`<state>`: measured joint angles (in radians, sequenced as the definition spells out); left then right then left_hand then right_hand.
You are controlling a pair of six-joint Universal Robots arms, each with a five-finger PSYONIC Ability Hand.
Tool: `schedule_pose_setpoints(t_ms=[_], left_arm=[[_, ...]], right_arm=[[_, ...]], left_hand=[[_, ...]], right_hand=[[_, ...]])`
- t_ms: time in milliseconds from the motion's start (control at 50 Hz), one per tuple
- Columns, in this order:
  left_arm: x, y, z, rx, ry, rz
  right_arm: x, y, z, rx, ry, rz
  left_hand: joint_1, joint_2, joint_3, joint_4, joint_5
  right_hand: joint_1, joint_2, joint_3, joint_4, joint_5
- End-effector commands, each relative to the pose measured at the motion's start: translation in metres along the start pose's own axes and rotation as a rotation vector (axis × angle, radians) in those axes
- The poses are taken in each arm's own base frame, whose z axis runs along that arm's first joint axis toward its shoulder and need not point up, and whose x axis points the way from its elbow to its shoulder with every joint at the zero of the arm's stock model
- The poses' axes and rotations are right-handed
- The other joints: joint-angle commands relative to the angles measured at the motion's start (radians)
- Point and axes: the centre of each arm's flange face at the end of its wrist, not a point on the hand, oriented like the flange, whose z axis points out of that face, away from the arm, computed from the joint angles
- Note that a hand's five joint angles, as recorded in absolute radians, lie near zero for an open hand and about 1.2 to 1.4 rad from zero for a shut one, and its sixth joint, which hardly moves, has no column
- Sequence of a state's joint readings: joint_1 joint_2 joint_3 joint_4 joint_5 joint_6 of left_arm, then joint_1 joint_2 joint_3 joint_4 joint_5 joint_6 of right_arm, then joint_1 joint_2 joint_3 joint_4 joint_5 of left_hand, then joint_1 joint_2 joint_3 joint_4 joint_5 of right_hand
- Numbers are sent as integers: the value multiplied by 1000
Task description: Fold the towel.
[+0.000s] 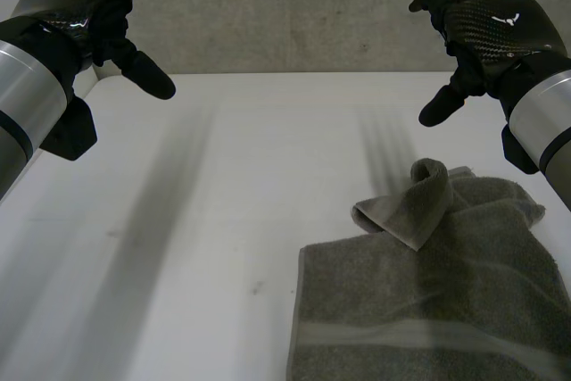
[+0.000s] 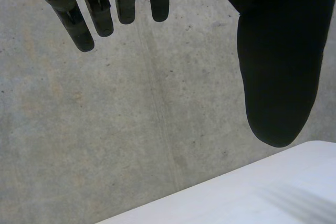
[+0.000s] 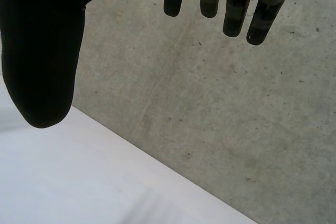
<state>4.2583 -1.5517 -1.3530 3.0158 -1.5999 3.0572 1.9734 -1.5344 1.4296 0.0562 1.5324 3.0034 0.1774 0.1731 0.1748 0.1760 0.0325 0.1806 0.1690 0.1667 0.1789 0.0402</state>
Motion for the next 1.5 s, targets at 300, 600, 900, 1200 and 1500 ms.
schedule_pose_setpoints(t_ms=[300, 600, 900, 1200, 1500], left_arm=[[-1, 10, 5, -24, -1, -9], [11, 77, 21, -234, -5, -225], [34, 135, 11, -449, 3, -333], [50, 175, 1, -567, 34, -303], [51, 195, 5, -578, 30, -317]], right_arm=[[-8, 28, 8, -101, -45, -399], [-41, 133, 20, -430, -262, -573], [-53, 182, 50, -406, -174, -446], [-41, 68, 49, -26, -59, -385], [-19, -93, 12, 491, -10, -198]], left_hand=[[151, 155, 153, 152, 121], [224, 228, 227, 226, 194], [57, 61, 59, 58, 27], [21, 26, 24, 23, -8], [7, 11, 9, 8, -23]], right_hand=[[-6, 6, 8, -4, -40], [25, 36, 39, 26, -9], [1093, 1105, 1107, 1095, 1059], [1216, 1227, 1230, 1217, 1182], [1216, 1227, 1230, 1217, 1182]])
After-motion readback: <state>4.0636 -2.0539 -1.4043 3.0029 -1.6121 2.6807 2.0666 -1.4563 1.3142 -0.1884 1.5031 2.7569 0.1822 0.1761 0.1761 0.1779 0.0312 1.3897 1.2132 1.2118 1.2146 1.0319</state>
